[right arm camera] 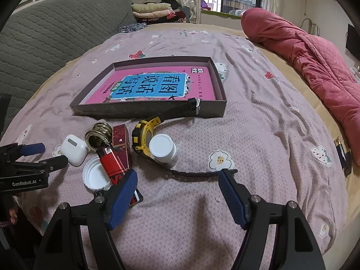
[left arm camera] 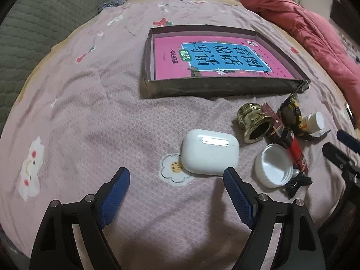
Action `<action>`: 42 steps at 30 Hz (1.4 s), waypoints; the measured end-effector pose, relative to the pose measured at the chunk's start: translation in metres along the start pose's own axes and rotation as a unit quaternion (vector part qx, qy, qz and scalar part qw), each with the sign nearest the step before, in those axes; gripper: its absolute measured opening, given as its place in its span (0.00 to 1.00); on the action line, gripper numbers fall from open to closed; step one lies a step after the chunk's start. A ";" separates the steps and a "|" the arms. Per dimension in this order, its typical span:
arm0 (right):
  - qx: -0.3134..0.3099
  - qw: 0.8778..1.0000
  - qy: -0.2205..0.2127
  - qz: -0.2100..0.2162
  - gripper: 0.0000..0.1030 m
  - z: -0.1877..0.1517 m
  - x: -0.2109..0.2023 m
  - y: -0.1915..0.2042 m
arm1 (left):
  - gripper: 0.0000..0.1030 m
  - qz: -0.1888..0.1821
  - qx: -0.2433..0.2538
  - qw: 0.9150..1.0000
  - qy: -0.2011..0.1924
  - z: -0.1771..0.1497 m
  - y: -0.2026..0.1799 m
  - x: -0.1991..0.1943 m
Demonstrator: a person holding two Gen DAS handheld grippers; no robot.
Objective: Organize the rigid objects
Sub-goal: 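Close the left tool on the white earbuds case while the right tool grasps the white bottle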
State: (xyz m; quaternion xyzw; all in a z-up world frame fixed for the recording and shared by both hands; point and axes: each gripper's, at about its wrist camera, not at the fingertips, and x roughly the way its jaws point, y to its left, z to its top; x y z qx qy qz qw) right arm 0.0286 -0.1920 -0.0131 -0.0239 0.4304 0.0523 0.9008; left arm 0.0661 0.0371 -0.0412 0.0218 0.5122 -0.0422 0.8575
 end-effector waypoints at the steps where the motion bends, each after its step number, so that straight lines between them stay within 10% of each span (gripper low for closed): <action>1: -0.001 1.000 0.001 0.000 0.72 0.000 0.001 0.000 | 0.83 -0.003 0.004 1.000 0.000 0.000 0.000 0.000; 42: -0.016 1.000 -0.001 0.015 0.66 0.023 0.033 -0.006 | 0.79 0.003 -0.022 1.000 -0.002 0.011 -0.031 0.031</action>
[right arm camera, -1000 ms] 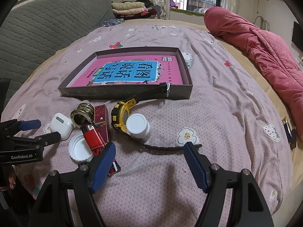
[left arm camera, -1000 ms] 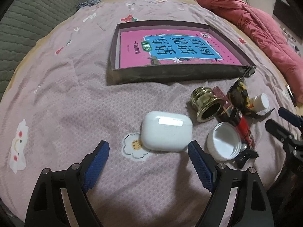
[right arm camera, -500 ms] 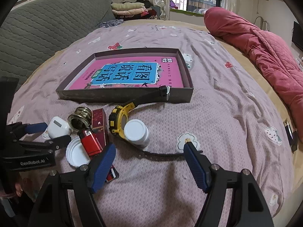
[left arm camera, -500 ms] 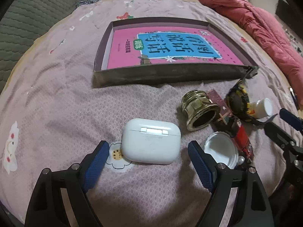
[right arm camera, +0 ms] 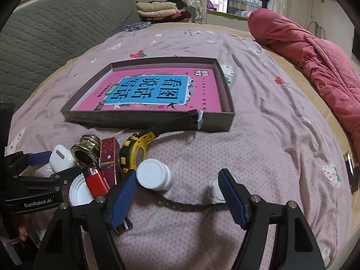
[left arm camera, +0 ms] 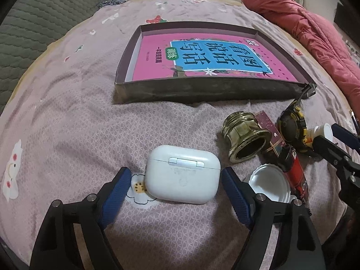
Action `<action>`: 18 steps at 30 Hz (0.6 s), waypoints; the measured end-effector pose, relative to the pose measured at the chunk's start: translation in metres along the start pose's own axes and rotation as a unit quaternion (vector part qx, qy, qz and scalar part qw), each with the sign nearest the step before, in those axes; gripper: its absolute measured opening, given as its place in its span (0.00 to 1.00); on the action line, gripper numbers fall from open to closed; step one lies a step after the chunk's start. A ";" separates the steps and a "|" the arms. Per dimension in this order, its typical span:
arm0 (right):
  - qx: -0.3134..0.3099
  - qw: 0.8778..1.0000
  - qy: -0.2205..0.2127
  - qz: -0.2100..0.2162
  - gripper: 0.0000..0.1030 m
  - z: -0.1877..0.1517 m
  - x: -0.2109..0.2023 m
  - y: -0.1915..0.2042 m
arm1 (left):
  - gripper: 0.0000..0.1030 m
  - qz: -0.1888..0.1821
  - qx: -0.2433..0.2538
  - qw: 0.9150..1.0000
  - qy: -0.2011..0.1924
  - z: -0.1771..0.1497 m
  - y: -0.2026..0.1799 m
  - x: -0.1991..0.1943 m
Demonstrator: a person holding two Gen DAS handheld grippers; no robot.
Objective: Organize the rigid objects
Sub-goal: 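Close the left tool on the white earbuds case while the right tool grasps the white bottle, then carry the earbuds case with the left tool into the tray while the right tool carries the bottle there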
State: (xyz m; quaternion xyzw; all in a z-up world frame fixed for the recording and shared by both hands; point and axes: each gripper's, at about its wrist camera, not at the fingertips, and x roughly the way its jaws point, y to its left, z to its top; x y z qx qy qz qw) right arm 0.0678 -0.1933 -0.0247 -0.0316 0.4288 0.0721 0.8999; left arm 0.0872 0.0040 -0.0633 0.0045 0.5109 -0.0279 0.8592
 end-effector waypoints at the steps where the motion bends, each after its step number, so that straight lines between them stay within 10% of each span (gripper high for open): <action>1: -0.001 1.000 0.001 0.008 0.60 0.000 0.002 0.000 | 0.78 0.001 -0.001 1.000 -0.002 0.000 0.000 0.000; 12: -0.002 0.999 0.002 0.036 0.28 -0.001 0.008 0.002 | 0.70 -0.007 -0.001 1.000 -0.012 -0.003 0.001 -0.003; 18: 0.000 0.999 -0.008 0.043 0.27 -0.001 0.003 0.001 | 0.65 -0.017 -0.007 1.000 -0.018 -0.003 0.006 -0.004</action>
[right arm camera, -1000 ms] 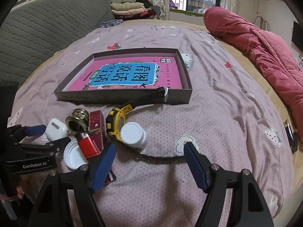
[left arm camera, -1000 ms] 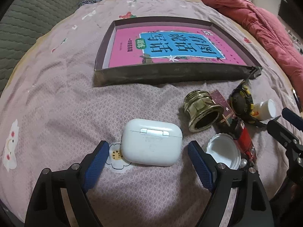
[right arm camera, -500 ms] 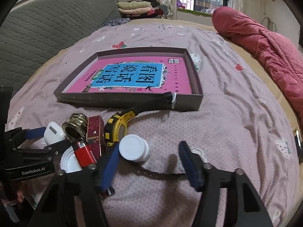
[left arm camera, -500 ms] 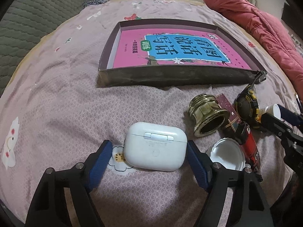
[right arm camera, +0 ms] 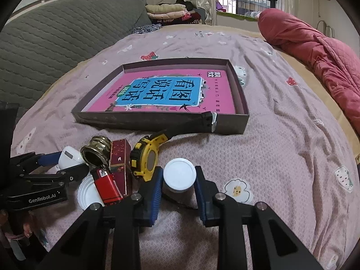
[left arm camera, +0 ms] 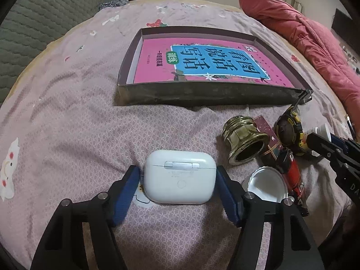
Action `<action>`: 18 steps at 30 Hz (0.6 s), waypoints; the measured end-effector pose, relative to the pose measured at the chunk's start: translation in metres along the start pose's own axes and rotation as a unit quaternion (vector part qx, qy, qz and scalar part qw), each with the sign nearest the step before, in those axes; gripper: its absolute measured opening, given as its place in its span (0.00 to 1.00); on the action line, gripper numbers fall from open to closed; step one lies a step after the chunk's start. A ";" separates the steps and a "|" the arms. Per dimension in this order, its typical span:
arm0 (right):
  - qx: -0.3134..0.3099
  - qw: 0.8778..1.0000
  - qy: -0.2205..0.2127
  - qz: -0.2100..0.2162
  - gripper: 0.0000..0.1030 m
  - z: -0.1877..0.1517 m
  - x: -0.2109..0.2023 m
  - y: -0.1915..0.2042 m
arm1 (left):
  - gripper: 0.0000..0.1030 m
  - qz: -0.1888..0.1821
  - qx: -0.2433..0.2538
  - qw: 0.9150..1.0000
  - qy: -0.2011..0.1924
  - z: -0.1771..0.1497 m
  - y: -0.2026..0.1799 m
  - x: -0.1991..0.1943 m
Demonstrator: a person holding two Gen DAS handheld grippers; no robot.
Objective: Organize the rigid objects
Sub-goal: 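Carry the earbuds case with the left tool into the tray while the right tool carries the bottle there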
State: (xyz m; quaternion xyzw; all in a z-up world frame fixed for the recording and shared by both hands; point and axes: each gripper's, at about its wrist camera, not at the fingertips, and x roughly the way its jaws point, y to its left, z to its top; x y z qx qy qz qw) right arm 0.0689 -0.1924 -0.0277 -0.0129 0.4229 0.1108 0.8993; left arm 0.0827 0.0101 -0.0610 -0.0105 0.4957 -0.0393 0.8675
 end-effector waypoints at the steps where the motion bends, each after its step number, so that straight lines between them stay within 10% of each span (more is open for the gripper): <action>1: 0.003 1.000 0.000 0.002 0.27 0.000 0.000 -0.001 | 0.63 0.001 0.001 1.000 -0.001 0.000 0.000 0.000; 18: 0.007 1.000 -0.017 0.009 0.27 0.004 -0.006 -0.004 | 0.60 -0.015 -0.011 1.000 -0.003 -0.001 0.003 -0.012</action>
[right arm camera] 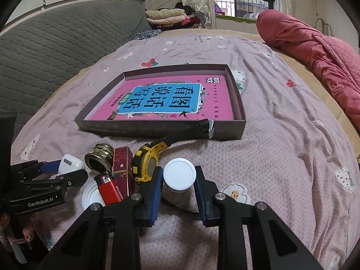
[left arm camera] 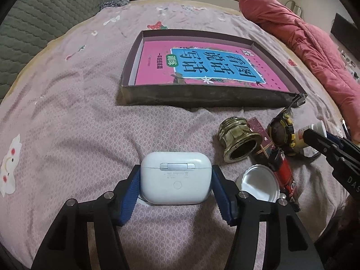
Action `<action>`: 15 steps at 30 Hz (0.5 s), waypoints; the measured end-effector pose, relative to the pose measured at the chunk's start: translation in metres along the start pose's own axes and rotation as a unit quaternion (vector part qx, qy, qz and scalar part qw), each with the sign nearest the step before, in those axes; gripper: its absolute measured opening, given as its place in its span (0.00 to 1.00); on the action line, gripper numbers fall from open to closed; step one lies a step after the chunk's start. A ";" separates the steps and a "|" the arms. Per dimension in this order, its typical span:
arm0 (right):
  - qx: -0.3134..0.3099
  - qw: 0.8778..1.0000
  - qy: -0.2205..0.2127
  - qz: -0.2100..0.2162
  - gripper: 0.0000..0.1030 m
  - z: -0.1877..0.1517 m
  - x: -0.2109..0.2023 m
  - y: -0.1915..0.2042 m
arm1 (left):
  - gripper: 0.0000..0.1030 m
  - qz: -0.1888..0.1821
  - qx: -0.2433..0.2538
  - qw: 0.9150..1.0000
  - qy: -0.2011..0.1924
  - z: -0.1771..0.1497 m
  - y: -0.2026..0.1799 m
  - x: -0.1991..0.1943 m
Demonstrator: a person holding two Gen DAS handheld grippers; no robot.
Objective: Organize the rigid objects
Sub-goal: 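Carry the earbuds case with the left tool into the tray while the right tool carries the bottle there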
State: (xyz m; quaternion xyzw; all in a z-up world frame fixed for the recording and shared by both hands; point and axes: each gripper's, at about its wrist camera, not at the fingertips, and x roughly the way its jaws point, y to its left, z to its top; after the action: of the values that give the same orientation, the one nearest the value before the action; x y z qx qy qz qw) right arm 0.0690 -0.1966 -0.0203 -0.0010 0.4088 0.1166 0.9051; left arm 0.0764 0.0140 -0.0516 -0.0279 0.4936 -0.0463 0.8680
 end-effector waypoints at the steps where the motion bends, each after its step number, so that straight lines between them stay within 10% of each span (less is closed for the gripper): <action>1: 0.000 1.000 -0.001 0.001 0.27 0.000 0.000 0.000 | 0.60 -0.001 0.000 1.000 0.000 0.000 -0.001 -0.001; 15: -0.009 1.000 -0.008 0.006 0.27 0.006 -0.010 0.010 | 0.60 -0.008 -0.005 1.000 -0.020 0.010 -0.010 -0.026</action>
State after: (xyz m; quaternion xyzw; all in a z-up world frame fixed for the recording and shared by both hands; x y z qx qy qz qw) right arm 0.0644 -0.1887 -0.0080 -0.0053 0.4006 0.1257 0.9076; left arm 0.0717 0.0064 -0.0234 -0.0371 0.4758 -0.0505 0.8773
